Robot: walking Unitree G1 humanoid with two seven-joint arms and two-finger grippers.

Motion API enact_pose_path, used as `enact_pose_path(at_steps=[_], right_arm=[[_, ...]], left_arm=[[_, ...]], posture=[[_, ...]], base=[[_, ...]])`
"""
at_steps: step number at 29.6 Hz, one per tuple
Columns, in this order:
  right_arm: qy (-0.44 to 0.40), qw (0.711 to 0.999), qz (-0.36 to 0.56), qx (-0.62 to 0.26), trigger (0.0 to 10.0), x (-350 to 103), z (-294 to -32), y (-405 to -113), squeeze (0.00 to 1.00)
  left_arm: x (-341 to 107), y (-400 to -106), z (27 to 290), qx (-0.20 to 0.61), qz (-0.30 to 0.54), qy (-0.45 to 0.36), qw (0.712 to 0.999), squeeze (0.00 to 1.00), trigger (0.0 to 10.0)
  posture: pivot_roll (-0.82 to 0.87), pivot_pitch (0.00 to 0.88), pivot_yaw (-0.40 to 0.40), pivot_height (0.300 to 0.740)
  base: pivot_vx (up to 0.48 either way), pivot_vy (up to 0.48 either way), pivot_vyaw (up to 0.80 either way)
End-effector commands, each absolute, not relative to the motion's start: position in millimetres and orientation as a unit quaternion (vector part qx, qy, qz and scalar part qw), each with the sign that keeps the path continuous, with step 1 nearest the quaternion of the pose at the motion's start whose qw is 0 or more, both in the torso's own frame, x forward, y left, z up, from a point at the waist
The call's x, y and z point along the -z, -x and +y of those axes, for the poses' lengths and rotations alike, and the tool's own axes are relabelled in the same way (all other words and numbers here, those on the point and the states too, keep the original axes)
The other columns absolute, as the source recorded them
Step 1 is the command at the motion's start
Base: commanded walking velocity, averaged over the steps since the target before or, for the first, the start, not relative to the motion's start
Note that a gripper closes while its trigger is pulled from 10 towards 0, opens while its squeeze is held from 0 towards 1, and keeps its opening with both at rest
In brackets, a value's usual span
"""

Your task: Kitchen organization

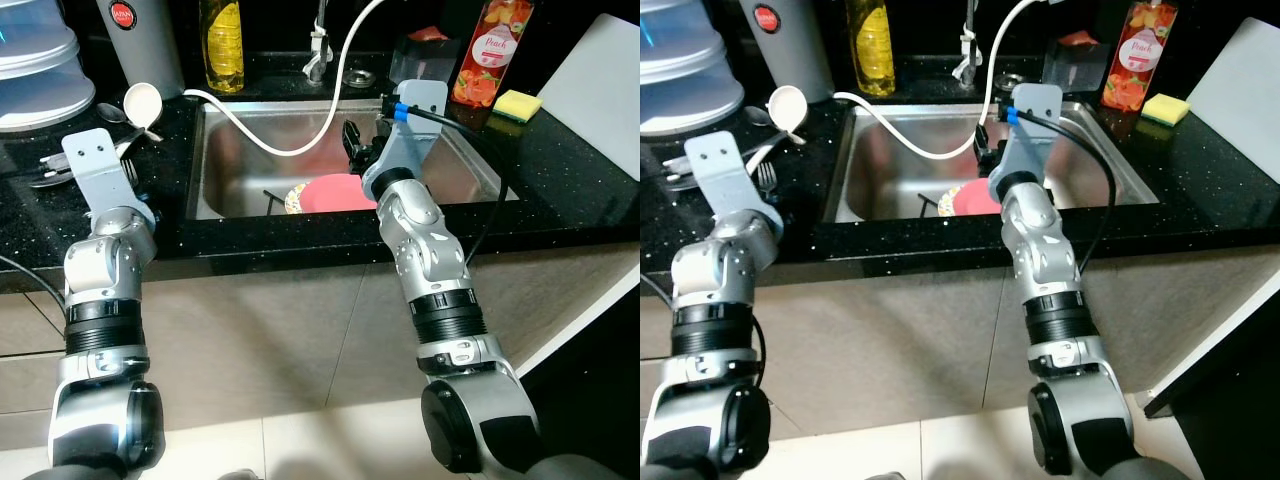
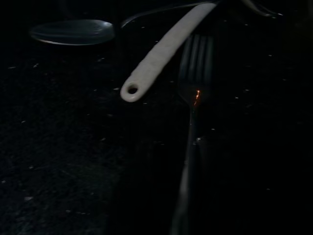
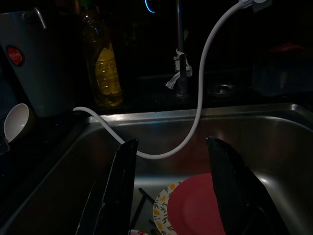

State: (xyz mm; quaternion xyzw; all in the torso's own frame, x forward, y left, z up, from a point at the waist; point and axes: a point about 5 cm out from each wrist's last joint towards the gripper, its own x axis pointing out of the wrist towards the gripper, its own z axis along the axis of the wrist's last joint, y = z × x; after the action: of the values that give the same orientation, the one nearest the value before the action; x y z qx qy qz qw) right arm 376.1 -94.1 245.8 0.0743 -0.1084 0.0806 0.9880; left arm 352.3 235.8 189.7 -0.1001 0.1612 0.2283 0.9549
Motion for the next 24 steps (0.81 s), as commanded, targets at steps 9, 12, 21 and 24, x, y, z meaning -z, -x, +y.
enact_pose_path(at_steps=[9, 12, 21, 24], right_arm=[[-0.078, 0.989, -0.101, -0.070, 10.0, -243, -99, -375, 0.00], [-0.077, 0.990, -0.101, -0.069, 10.0, -243, -100, -375, 0.00], [-0.070, 0.990, -0.109, -0.057, 10.0, -248, -108, -370, 0.00], [-0.072, 0.990, -0.116, -0.047, 10.0, -250, -113, -368, 0.00]], left_arm=[[-154, -346, 243, -0.239, 0.233, 0.091, 0.938, 0.00, 0.0], [-177, -362, 232, -0.194, 0.175, 0.091, 0.961, 0.00, 10.0], [-248, -403, 173, -0.005, 0.033, 0.041, 0.999, 0.00, 10.0], [-258, -408, 156, 0.046, 0.016, 0.038, 0.998, 0.00, 10.0]], posture=[[0.20, 0.000, 0.012, 0.740], [0.18, 0.000, 0.008, 0.740], [0.10, 0.006, 0.031, 0.740], [0.09, 0.011, 0.037, 0.740]], base=[[0.000, 0.000, 0.00], [0.000, 0.000, 0.00], [0.000, 0.000, 0.00], [0.000, 0.000, 0.00]])
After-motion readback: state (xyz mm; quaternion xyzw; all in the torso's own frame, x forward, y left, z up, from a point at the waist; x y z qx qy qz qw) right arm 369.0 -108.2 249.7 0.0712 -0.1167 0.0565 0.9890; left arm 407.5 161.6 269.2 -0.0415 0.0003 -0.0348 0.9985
